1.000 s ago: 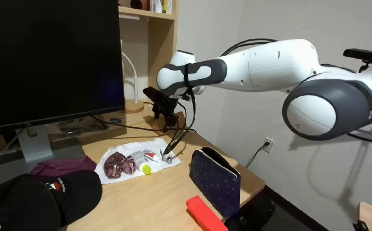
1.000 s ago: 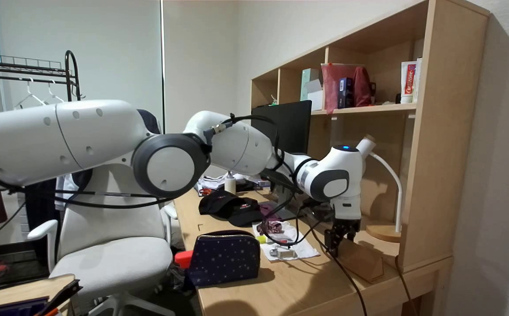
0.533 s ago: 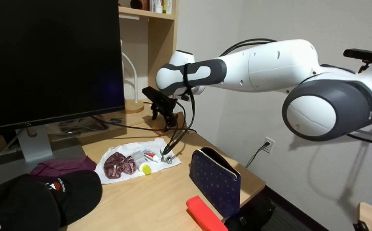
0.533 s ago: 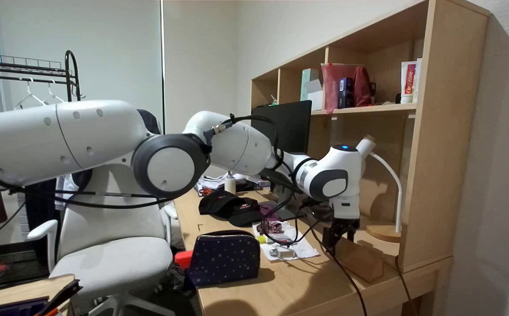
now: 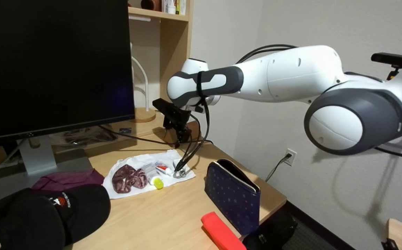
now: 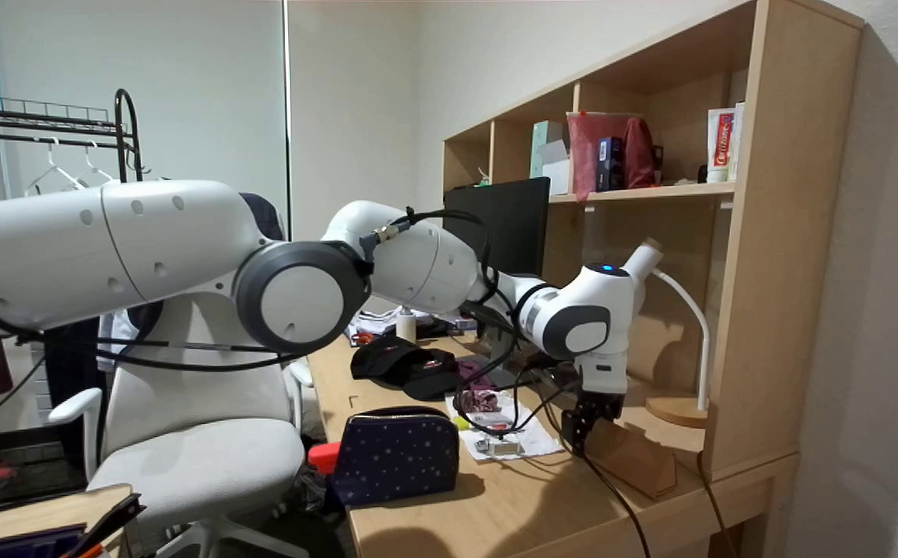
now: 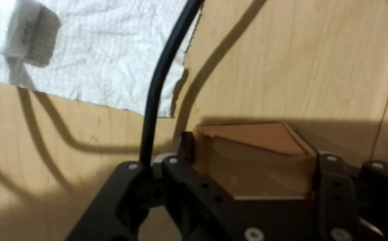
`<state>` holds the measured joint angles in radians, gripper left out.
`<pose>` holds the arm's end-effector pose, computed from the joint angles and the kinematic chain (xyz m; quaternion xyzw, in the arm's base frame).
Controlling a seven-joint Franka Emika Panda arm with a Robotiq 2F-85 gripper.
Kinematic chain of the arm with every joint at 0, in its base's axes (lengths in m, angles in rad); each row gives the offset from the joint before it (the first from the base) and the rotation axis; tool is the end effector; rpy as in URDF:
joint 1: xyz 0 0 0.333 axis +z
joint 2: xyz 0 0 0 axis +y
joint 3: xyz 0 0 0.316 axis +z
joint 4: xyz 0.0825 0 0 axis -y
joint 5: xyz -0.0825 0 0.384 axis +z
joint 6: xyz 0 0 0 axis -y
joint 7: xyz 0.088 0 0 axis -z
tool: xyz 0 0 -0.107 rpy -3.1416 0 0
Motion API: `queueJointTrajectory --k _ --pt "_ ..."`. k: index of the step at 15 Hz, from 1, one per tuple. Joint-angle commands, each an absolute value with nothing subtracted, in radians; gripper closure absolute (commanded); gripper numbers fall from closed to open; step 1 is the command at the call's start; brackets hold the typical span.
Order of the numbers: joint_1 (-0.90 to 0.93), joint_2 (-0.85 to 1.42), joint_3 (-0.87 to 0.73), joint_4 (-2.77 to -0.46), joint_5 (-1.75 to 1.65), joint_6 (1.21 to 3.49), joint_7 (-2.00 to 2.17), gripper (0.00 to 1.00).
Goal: Pick the brown object and move it up the table
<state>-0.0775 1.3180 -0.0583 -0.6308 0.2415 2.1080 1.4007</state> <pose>0.8151 -0.0729 0.1766 -0.6938 0.7111 -0.0152 0.1126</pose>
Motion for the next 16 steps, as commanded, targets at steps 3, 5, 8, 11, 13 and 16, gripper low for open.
queueJointTrajectory --k 3,5,8,11,13,16 --pt "-0.079 1.353 -0.055 -0.564 0.248 2.081 1.435 0.60" --pt "-0.077 1.355 -0.050 -0.558 0.251 2.084 1.437 0.61" --pt "-0.070 1.358 -0.057 -0.556 0.251 2.097 1.482 0.61" --pt "-0.066 1.363 -0.058 -0.554 0.250 2.102 1.528 0.61" --pt "-0.066 1.365 -0.054 -0.552 0.250 2.100 1.540 0.61" --pt "-0.070 1.363 -0.049 -0.554 0.252 2.097 1.543 0.09"
